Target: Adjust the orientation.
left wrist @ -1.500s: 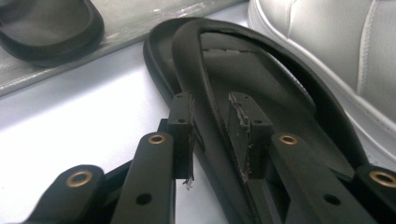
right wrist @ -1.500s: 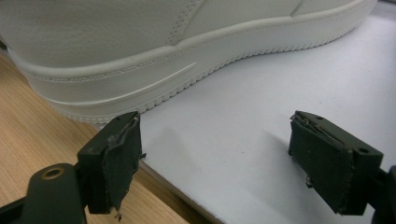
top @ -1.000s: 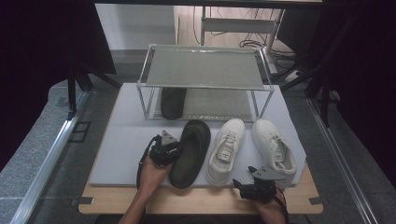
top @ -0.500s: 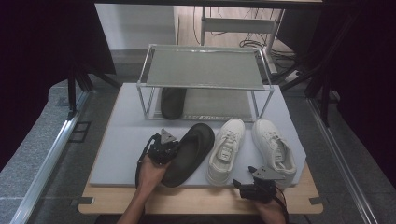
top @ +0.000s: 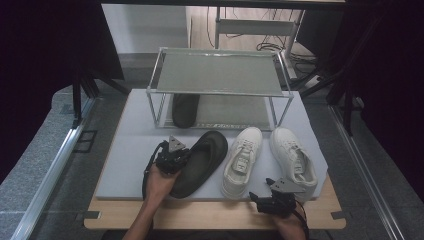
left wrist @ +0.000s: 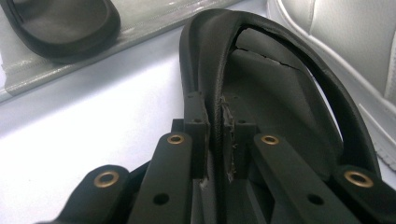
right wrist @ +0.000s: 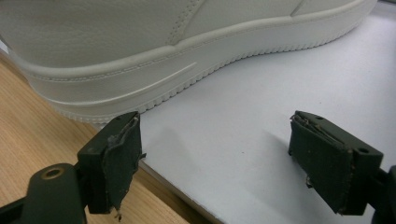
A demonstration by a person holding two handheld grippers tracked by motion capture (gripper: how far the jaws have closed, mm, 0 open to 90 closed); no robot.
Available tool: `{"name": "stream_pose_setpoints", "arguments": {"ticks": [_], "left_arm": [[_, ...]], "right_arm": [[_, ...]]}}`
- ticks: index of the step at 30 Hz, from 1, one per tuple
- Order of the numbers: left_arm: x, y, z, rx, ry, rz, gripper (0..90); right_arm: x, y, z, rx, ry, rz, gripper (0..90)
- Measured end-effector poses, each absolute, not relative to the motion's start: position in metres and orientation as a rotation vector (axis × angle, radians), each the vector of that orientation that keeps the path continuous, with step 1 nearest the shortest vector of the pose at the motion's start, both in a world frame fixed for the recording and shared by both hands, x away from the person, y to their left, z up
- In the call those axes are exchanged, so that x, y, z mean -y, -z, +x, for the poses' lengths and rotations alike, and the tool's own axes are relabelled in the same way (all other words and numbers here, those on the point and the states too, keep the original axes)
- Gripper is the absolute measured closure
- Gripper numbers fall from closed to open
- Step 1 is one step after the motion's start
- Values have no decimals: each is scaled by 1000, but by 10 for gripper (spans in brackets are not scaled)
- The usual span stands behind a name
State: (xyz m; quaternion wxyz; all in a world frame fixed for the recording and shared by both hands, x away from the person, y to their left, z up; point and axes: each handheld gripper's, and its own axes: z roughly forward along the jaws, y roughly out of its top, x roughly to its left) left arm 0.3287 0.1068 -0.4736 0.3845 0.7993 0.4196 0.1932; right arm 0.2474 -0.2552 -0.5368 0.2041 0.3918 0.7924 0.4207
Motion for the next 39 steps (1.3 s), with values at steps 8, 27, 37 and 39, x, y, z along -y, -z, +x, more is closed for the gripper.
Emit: {"name": "stream_pose_setpoints", "arguments": {"ticks": [8,27,37,39], "left_arm": [[-108,462,334,-1061,-525,2000,823],[-101,467,381,-1140,-565,1916,822],[-94,473,404,-1213,-590,1875,821],[-91,474,409,-1224,-590,1871,821]], "right_arm": [[255,537,247,-2210,-1175,1093,175],[255,537,248,-2208,-1179,1090,175],[255,537,248,-2209,-1180,1090,175],[256,537,248,-2209,-1181,1090,175]]}}
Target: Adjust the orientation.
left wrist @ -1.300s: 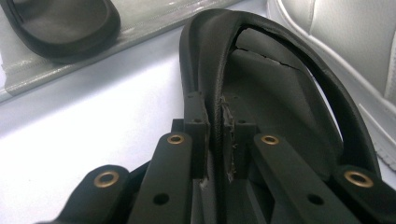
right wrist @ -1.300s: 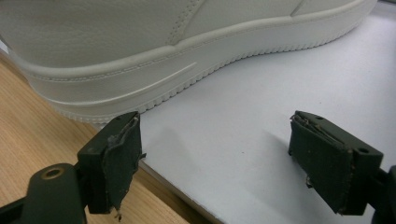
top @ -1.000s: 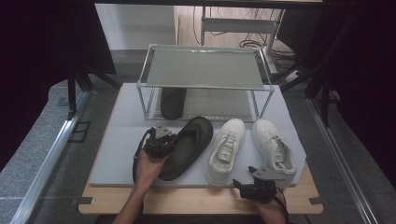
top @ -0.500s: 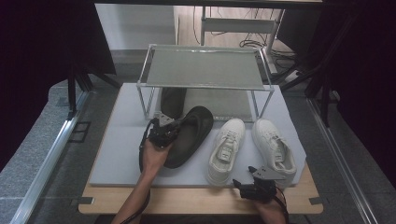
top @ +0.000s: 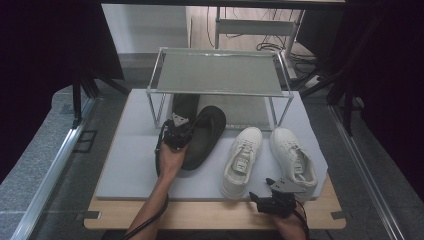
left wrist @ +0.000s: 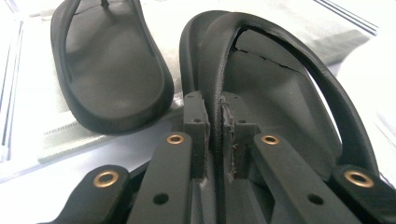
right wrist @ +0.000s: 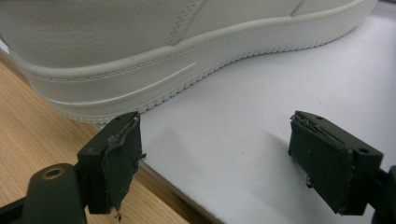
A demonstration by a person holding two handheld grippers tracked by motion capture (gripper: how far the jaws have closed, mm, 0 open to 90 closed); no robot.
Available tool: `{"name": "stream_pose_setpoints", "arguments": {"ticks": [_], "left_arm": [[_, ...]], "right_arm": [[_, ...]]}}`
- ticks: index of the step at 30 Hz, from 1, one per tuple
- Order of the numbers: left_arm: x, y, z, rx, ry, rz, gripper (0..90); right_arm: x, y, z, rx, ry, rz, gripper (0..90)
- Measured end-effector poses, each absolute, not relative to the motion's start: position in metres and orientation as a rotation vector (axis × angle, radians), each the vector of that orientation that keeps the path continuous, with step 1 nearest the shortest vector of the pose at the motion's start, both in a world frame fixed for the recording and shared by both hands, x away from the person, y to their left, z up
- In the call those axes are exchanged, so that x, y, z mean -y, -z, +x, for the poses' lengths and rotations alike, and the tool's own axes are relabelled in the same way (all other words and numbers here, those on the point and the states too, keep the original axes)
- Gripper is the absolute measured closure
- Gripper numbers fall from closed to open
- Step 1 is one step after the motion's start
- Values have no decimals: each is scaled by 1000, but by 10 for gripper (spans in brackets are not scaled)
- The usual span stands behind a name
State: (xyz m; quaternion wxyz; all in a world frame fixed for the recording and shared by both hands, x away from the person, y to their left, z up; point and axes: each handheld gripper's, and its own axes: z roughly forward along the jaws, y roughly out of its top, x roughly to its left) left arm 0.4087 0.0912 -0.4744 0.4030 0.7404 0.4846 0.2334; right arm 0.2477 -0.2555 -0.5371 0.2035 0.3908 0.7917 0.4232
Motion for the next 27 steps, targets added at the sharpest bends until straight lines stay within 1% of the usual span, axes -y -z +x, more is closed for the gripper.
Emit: {"name": "stream_pose_setpoints", "arguments": {"ticks": [12,19,23,27], "left_arm": [[-79,487,431,-1298,-611,1798,820],[-75,492,440,-1317,-649,1768,819],[-73,496,442,-1328,-643,1776,817],[-77,495,441,-1316,-611,1779,791]], "right_arm": [[256,537,248,-2211,-1183,1088,175],[256,537,248,-2213,-1182,1086,175],[256,537,248,-2214,-1183,1085,175],[256,537,248,-2214,-1183,1085,175]]}}
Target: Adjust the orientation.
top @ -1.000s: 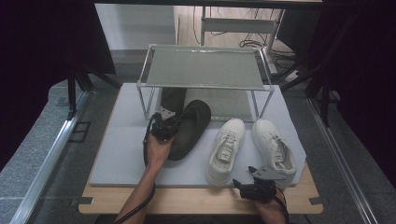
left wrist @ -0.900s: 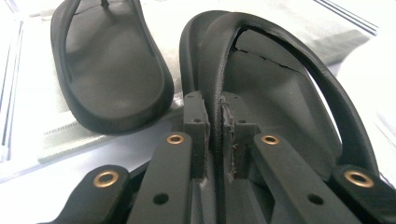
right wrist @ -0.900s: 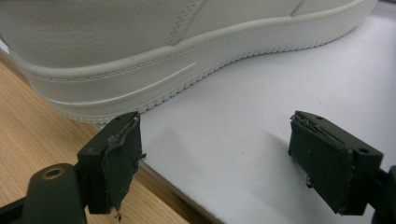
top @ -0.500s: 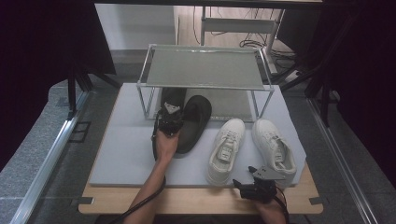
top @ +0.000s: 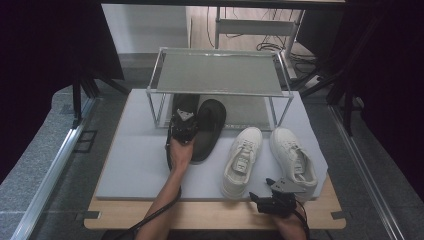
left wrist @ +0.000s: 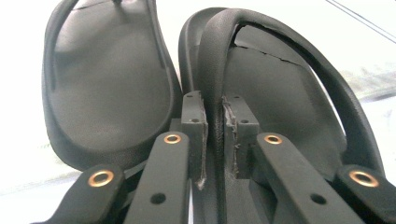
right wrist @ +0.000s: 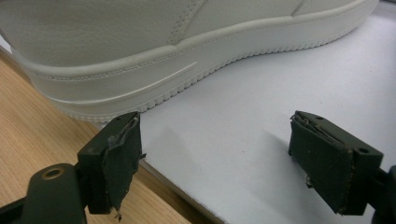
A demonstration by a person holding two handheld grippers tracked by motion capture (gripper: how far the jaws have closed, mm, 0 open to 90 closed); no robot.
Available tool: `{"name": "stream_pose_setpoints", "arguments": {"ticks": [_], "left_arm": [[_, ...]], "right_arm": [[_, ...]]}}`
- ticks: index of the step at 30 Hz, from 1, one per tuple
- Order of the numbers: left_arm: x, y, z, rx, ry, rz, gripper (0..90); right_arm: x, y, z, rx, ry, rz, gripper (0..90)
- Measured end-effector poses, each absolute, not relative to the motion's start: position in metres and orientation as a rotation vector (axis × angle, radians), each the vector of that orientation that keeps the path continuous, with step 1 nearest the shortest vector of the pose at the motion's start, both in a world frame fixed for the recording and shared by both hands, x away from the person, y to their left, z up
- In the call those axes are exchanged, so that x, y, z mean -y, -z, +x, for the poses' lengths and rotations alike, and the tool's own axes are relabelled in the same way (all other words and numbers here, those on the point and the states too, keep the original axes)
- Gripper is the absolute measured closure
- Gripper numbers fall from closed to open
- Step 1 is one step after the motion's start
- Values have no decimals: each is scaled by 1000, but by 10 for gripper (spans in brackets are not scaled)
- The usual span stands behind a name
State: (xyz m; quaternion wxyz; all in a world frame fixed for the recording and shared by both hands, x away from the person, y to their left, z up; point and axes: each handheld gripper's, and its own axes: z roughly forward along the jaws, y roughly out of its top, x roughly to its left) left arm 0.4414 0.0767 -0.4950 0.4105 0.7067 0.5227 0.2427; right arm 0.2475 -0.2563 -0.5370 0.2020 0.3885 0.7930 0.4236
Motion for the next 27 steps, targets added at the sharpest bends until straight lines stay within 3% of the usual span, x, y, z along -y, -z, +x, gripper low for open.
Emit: {"name": "stream_pose_setpoints", "arguments": {"ticks": [10,27], "left_arm": [[-92,481,416,-1208,-585,1830,719],[-109,490,355,-1020,-469,1963,891]], "right_arm": [[256,537,247,-2215,-1181,1083,175],[256,537,247,-2216,-1175,1085,175]]}}
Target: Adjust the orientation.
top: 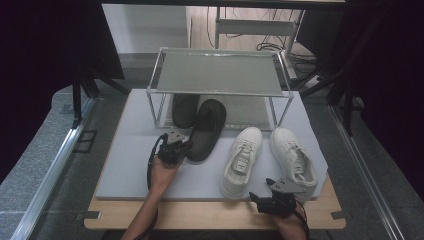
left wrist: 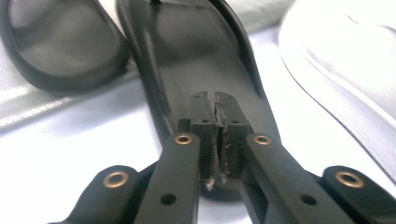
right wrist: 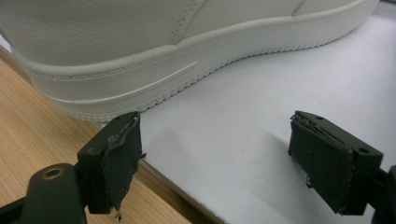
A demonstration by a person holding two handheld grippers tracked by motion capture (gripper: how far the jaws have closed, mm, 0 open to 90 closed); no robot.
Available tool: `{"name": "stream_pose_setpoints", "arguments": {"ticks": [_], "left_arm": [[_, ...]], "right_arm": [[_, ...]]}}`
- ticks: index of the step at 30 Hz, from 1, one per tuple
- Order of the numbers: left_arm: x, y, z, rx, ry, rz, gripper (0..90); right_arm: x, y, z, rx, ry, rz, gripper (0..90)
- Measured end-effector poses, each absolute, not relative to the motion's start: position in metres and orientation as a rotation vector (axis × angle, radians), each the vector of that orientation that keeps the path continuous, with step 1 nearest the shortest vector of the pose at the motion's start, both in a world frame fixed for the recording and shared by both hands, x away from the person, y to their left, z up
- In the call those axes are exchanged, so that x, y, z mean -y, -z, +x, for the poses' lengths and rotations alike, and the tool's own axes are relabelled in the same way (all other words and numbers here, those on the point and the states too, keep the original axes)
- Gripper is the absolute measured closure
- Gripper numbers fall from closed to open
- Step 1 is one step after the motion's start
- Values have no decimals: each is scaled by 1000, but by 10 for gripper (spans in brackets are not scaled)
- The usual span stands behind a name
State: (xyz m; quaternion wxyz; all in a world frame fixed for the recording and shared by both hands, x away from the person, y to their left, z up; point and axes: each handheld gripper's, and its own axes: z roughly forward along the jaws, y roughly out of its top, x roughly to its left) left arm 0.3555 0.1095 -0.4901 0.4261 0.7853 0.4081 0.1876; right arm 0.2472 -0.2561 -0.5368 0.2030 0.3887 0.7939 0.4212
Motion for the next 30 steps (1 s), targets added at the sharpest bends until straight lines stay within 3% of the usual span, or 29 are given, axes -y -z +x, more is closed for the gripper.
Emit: {"name": "stream_pose_setpoints", "arguments": {"ticks": [13,30], "left_arm": [[-104,509,323,-978,-435,2052,899],[-93,518,332,-992,-470,2080,887]], "right_arm": [[256,537,247,-2215,-1175,1085,175],[256,537,247,-2216,-1175,1084,175]]}}
